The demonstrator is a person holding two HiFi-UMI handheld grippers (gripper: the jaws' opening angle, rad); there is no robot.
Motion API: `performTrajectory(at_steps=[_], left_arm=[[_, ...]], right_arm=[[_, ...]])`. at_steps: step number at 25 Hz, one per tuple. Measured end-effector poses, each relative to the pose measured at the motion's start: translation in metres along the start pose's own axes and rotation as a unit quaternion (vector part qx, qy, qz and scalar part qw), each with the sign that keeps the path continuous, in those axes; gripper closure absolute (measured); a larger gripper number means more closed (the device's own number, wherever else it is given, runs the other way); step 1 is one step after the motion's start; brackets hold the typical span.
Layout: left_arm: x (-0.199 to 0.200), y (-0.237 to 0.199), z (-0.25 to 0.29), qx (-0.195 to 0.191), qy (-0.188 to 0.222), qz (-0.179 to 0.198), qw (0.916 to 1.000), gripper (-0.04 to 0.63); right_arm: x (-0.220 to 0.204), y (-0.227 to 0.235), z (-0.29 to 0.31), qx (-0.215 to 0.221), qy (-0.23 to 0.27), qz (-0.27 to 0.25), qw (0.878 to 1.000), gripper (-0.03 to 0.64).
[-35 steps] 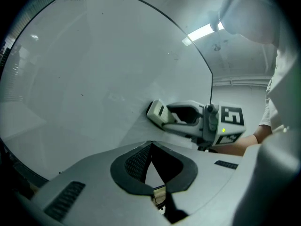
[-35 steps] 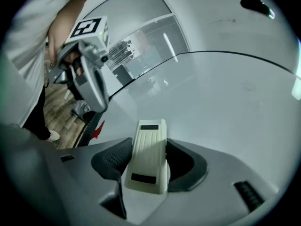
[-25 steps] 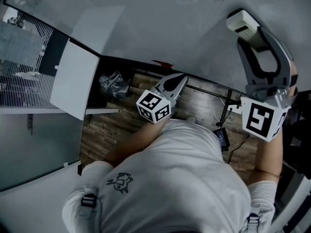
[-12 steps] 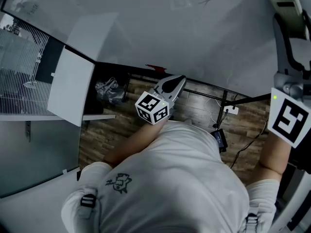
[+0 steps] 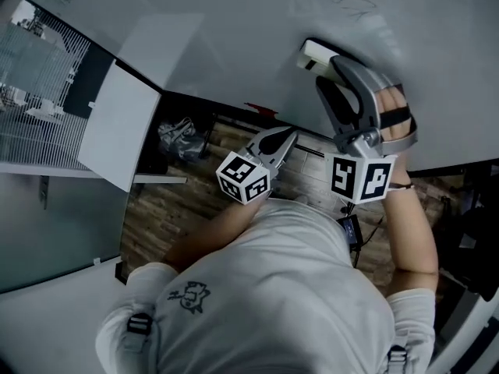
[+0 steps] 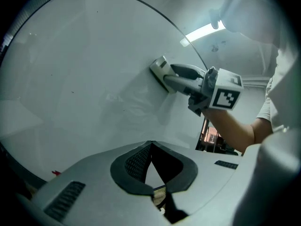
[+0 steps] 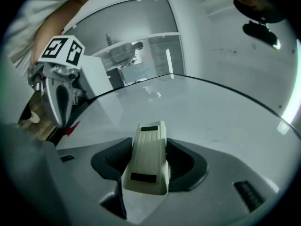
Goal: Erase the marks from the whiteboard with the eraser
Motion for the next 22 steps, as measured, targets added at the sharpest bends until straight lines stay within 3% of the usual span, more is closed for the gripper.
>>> performTrajectory(at_steps=[5, 10, 22], left_arm=[[-0.006, -0.013, -0.017, 0.025, 0.000, -0.009, 0.9997, 0.588], [-0.006, -0.014, -0.025, 0.035, 0.003, -0.010, 0.9993, 0.588], [0.013, 0.007, -0.010, 0.010, 0.013, 0.017, 0.9997, 0.588]], right_arm=[[-0.013, -0.073, 0.019, 0.091, -0.018, -0.013, 0.996, 0.382], [-0.016, -0.078, 0.016, 0.108, -0.024, -0.017, 0.994, 0.382], [0.005, 0.072, -0.024, -0.058, 0.002, -0.015, 0.998, 0.382]])
Point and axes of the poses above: the fingertips, and each gripper's own axes: z forward along the fingers, y to its right, x out of its top, the point moved 10 cm from there along -z, backward along the fingers, and after that the axes turned 1 degree about z, right-handed, at the moved point
